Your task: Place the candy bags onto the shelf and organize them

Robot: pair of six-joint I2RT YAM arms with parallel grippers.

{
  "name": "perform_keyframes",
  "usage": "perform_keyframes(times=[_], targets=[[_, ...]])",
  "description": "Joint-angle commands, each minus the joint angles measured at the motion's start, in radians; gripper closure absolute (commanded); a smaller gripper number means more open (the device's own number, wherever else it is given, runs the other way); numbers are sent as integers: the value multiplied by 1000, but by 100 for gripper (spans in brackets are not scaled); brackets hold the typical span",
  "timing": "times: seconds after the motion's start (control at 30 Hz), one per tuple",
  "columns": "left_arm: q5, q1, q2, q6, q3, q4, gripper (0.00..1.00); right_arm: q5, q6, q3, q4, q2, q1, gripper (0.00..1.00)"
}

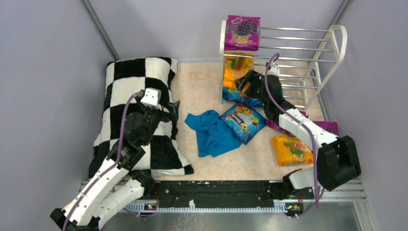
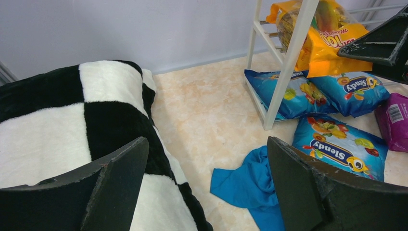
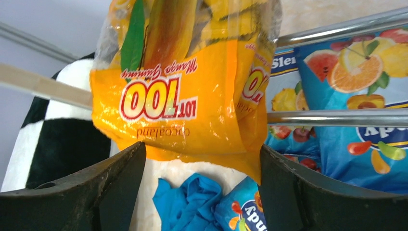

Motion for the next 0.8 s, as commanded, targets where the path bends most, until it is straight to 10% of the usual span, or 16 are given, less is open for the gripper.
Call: perform_keyframes(times=[0.0,0.5,0.77], targets=[[12,0,14,0,19,21,1,-113,-22,-25,83,2,22,22],[-7,-1,32,4,18,16,1,18,-6,85,251,128,63,70],[-4,0,43,4,16,15,1,21,-17,101,255,117,70,72]])
